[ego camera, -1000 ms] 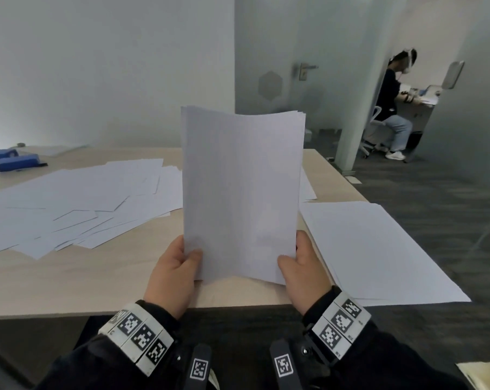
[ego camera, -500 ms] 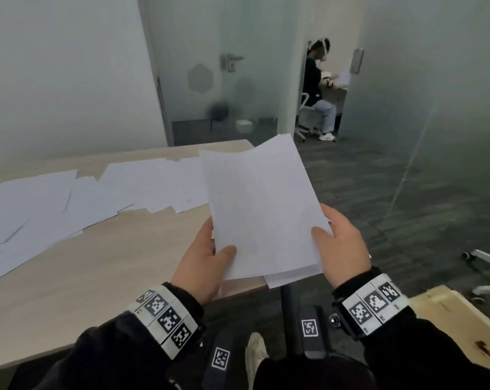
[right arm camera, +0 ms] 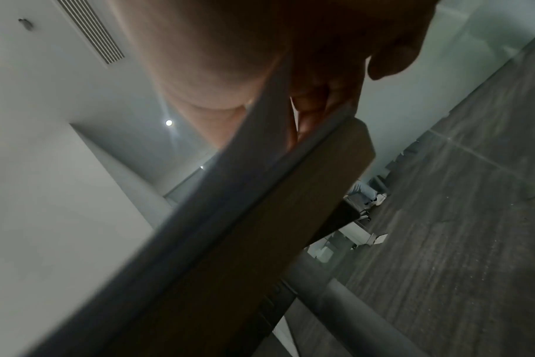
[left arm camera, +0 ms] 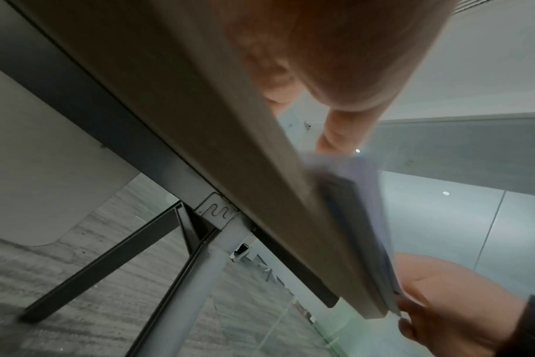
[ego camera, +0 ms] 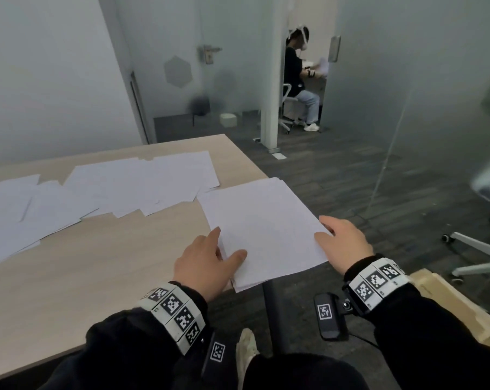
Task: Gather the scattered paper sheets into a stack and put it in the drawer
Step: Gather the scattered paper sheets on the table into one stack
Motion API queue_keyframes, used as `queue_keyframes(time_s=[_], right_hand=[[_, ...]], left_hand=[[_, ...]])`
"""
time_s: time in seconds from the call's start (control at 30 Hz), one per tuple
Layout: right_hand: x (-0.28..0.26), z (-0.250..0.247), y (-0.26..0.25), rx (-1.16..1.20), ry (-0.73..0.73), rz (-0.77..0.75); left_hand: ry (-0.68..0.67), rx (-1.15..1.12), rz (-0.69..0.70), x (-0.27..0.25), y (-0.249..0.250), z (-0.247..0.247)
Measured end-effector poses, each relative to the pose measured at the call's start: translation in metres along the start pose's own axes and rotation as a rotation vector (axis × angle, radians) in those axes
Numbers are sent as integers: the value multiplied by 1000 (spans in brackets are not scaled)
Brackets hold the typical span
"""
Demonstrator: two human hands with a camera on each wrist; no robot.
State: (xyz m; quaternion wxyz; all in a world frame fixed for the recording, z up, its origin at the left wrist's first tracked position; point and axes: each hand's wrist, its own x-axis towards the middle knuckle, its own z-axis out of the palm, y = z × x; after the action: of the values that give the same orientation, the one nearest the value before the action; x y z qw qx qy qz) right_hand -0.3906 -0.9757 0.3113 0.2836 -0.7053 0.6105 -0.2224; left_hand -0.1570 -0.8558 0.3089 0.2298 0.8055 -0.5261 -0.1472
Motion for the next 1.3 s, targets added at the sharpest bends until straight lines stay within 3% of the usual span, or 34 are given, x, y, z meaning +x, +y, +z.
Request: queue_keyframes(time_s=[0.1,0.27,0.4,0.6,0.7,0.8,0.93,1.07,1.3], right_hand=[[-2,3,-2,8,15,31],[8,19,7,170,46,-13],[3,20,2,224,62,-12],[-11,13,-15,172,102,-22],[-14,11,-27,140,226,-100],[-17,10,-51,286,263,-225],[-20,20,-107,554,113,-234],[-7,53,-164,659,-67,-144],[57,121,-240,630,-259,58]], left_hand=[[5,118,-9,-7,-3,4],[-72,204,184,-15,-8,8],[29,188,267,-19,-9,11],[16,167,261,-23,-6,8],[-30,-115,205,-24,-12,-3],[-75,-529,112,-25,-27,-21],[-62,-805,25,-19,-46,-63],[-62,-1004,-84,-3,-76,-102],[193,-1450,-318,53,-154,-144]])
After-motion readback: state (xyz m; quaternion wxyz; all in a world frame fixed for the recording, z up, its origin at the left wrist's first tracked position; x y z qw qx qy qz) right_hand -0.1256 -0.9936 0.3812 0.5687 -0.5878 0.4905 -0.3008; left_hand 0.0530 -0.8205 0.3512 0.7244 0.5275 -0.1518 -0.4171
